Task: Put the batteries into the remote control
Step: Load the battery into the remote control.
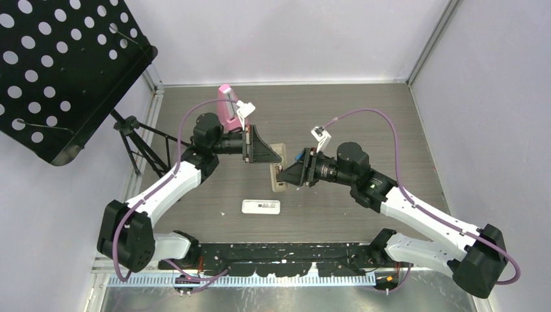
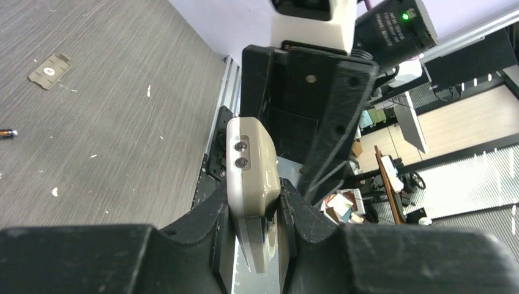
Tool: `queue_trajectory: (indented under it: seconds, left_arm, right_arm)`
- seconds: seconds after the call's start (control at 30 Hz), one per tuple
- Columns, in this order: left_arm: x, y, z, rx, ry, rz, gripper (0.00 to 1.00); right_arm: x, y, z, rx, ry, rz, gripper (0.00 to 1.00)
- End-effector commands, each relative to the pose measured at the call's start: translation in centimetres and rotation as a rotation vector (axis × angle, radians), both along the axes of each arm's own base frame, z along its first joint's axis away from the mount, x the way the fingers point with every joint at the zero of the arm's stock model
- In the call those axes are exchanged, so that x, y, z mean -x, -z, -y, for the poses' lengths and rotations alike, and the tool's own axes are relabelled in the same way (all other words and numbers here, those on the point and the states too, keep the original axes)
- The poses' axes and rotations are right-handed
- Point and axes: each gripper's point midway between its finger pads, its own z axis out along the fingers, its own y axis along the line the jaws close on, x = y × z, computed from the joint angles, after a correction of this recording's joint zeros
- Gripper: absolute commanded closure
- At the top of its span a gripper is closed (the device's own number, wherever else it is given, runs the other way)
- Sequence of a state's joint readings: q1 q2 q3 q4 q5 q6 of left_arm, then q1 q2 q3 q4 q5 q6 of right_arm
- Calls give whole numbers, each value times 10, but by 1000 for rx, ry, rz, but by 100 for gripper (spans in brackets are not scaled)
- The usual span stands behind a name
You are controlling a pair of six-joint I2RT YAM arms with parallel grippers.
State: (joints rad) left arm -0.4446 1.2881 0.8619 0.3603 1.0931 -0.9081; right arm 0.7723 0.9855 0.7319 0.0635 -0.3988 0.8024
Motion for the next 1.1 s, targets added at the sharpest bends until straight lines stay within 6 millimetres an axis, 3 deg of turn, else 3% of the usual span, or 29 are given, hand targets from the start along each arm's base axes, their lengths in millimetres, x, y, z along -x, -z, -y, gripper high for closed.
queue_trajectory:
  seconds: [0.0, 0.17, 0.23, 0.27, 0.37, 0.43, 0.77, 0.83, 0.9, 1.0, 1.07]
  left_arm:
    - [14, -24, -4, 45, 48, 124, 100]
    - [14, -25, -4, 48, 36, 96, 99]
    - [14, -26, -4, 50, 31, 87, 91]
    - [14, -28, -5, 50, 24, 84, 80]
    - [10, -29, -5, 51, -18, 73, 52]
    - [9, -30, -6, 53, -45, 75, 39]
    - [3, -30, -8, 59, -115, 66, 21]
    - [3, -29, -8, 58, -113, 63, 21]
    - [1, -28, -8, 56, -119, 57, 28]
    - [-3, -27, -8, 49, -133, 40, 55]
    - [-6, -26, -9, 46, -140, 29, 69]
  right_arm:
    - [6, -25, -9, -56, -77, 61, 58]
    - [0, -26, -11, -80, -53, 67, 80]
    - [-3, -26, -12, -81, -40, 68, 87]
    - [-5, -25, -12, -80, -33, 69, 89]
    - [-8, -24, -13, -78, -26, 63, 90]
    - [-9, -22, -14, -75, -22, 56, 90]
    - [2, -28, -20, -97, -98, 45, 90]
    - [2, -28, -21, -96, -100, 39, 90]
    - [2, -29, -21, -96, -103, 38, 90]
    - [1, -29, -22, -92, -104, 36, 90]
    - [0, -25, -22, -75, -107, 26, 90]
